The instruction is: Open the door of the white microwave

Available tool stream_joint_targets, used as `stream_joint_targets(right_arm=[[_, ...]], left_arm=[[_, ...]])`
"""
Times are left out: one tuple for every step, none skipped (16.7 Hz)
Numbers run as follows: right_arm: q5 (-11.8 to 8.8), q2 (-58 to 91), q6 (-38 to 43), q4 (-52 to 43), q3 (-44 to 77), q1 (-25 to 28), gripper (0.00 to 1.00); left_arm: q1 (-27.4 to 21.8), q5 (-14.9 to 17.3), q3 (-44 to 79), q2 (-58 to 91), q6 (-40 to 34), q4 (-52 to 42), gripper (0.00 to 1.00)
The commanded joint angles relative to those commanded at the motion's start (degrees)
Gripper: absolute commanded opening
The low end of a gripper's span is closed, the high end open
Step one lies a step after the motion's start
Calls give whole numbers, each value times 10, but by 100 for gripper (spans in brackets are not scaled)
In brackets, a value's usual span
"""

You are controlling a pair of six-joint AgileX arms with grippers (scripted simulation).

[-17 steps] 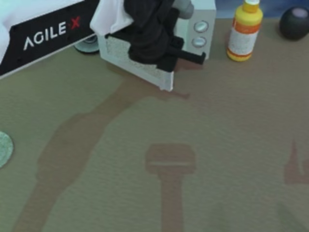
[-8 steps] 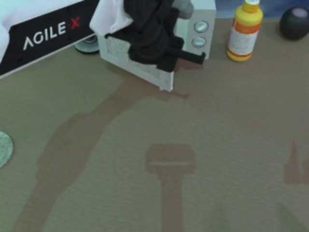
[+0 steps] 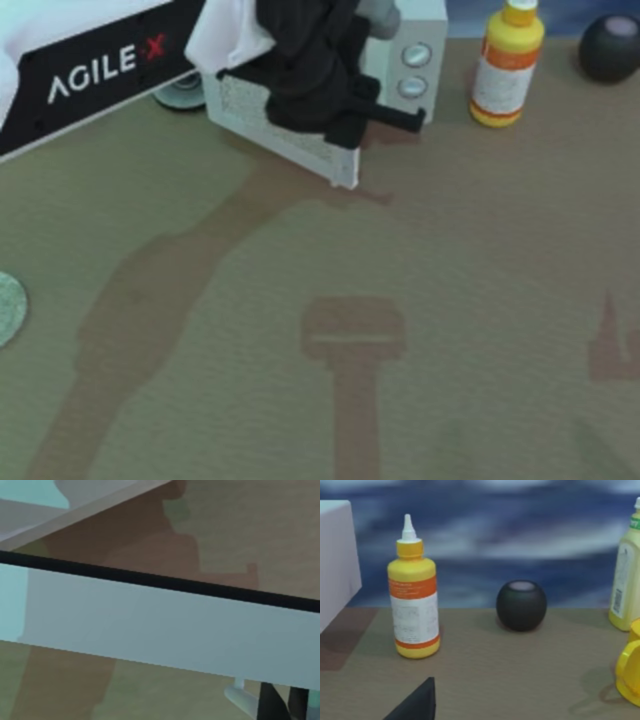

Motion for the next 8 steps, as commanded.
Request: stream_joint_targets(right_arm=[[0, 0, 0, 0, 0, 0, 100], [0, 0, 0, 0, 0, 0, 100], [0, 0, 0, 0, 0, 0, 100], [0, 0, 0, 0, 0, 0, 100], [0, 0, 0, 0, 0, 0, 100], [0, 0, 0, 0, 0, 0, 100], [0, 0, 0, 0, 0, 0, 100], [0, 0, 0, 0, 0, 0, 100]], left_arm=[[1, 1, -2, -1, 2, 1, 0], [3, 4, -7, -6, 9, 3, 0], [6, 9, -17, -14, 19, 7, 0], [10, 16, -28, -22, 32, 11, 0], [14, 23, -40, -31, 46, 15, 0], [18, 30, -52, -40, 59, 19, 0], [21, 36, -61, -47, 70, 23, 0], [23, 40, -67, -51, 77, 25, 0]])
